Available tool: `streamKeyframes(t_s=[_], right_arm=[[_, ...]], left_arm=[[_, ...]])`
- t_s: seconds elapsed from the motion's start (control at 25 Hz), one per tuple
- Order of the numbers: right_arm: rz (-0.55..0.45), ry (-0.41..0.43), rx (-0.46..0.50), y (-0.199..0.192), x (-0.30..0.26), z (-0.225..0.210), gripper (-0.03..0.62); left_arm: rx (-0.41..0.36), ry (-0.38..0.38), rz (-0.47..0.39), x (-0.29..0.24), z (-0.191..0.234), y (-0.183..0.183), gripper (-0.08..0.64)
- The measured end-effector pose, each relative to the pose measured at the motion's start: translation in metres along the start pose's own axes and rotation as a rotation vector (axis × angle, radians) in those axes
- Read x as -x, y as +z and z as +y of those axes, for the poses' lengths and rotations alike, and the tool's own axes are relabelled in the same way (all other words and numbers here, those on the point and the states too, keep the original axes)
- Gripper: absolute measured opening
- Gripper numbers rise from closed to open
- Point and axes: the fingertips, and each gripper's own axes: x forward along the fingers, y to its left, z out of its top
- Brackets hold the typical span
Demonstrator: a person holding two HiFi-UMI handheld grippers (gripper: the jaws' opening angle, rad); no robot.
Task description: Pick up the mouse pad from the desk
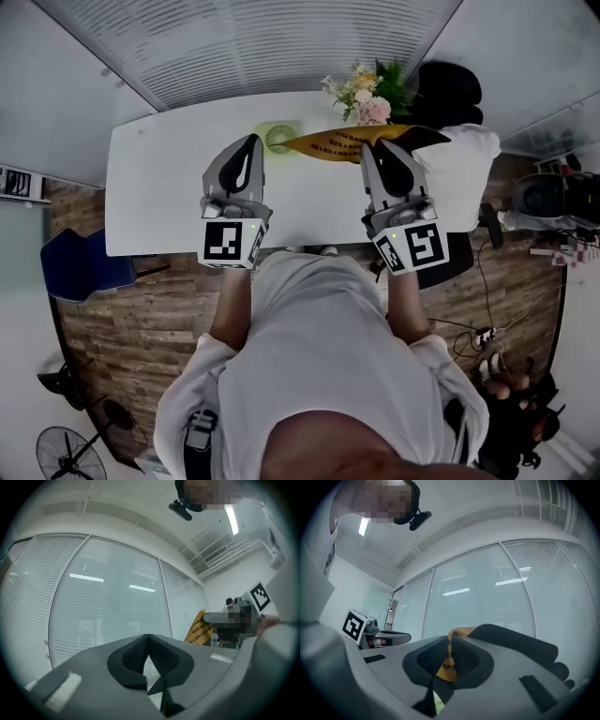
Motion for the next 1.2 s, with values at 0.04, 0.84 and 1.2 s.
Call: streamKeyframes(t_s=[0.04,0.84,1.2], right_arm=[[-0.007,0.007,0.000,0.002,0.000,0.000,0.040],[0.022,0.053,-0.010,-0.018,0.017,-0.024,0.038],[0.001,0.076,-0.013,-0.014,0.021,-0.030,0.038]], left_arm=[[0.002,-0.001,-0.004,0.001,-0.002,0.004,-0.012],[-0.005,-0.030,0.061,-0.017,-0.045,-0.007,-0.012],[-0.016,-0.032,0.052,-0.025,-0.057,-0.003,-0.012]])
